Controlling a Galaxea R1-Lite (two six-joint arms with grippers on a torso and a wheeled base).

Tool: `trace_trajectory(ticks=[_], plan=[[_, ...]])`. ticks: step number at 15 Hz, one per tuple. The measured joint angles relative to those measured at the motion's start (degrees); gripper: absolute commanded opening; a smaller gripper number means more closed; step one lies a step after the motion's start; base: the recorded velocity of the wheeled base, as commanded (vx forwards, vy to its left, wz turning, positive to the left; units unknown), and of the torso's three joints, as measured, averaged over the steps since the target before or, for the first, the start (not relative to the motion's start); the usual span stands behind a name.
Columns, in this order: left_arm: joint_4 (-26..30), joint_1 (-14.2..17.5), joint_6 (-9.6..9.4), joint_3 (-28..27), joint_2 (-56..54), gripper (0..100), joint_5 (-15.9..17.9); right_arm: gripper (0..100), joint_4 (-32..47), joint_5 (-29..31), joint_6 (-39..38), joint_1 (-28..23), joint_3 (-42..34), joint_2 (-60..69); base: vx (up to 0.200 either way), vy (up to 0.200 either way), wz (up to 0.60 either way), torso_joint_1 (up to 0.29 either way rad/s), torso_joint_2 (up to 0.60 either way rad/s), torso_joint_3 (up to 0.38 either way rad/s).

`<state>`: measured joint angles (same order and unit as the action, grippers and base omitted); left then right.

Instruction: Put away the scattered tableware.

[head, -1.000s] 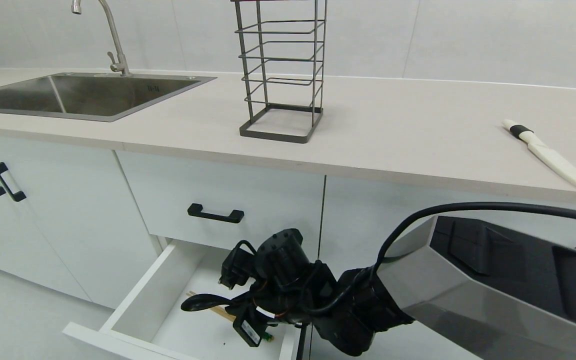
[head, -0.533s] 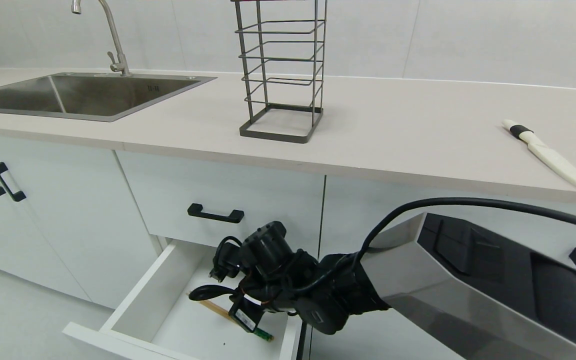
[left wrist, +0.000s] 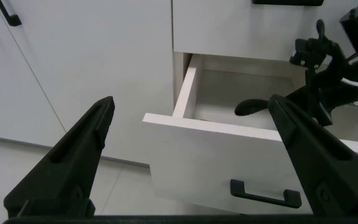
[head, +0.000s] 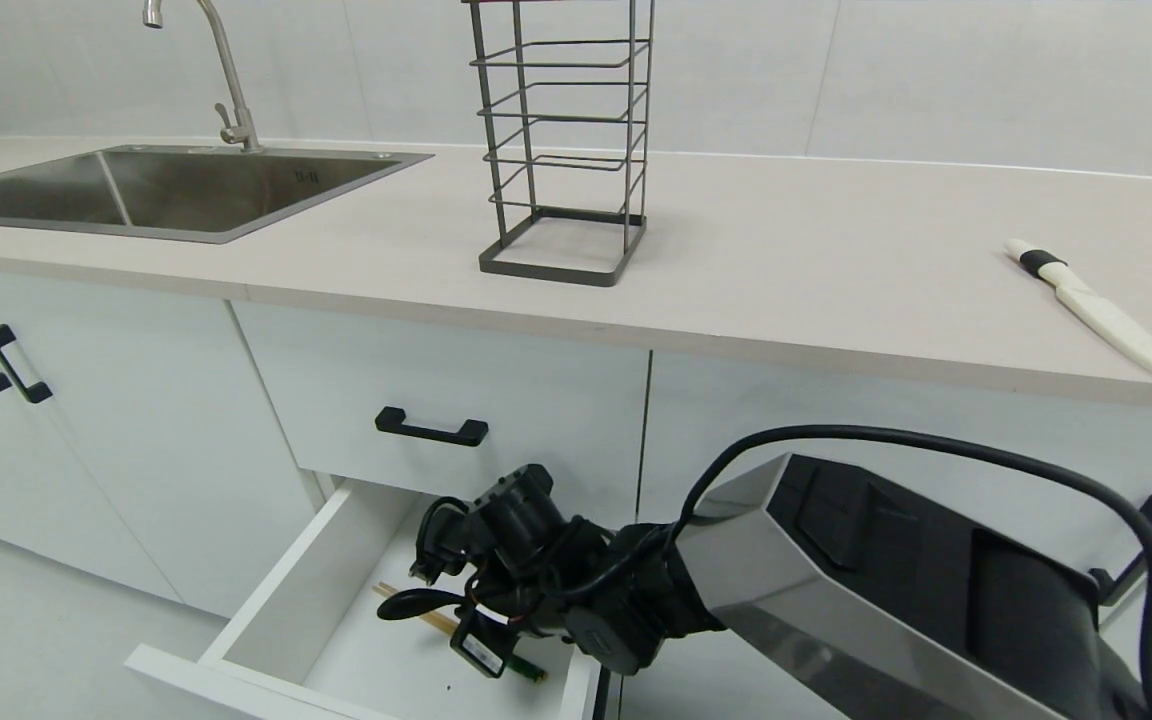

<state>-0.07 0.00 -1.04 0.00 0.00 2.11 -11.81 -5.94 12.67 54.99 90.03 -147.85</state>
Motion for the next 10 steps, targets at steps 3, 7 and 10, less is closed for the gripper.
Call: trace_trajectory(ticks=[3, 7, 10], plan=[[0.00, 0.00, -0.02, 0.00, 0.00, 100, 0.00, 0, -0.06, -0.02, 1.37, -0.52, 1.45, -1.90, 0.000, 0.000, 0.00, 0.000, 0.00, 0.000], [0.00, 0.00, -0.02, 0.00, 0.00, 100, 0.00, 0, -0.11, -0.02, 1.58, -0.74, 2.15, -3.32, 0.000, 0.000, 0.00, 0.000, 0.00, 0.000], [0.00, 0.00, -0.02, 0.00, 0.00, 100, 0.02, 0, -0.12, -0.02, 1.58, -0.78, 2.06, -3.83, 0.000, 0.000, 0.00, 0.000, 0.00, 0.000]])
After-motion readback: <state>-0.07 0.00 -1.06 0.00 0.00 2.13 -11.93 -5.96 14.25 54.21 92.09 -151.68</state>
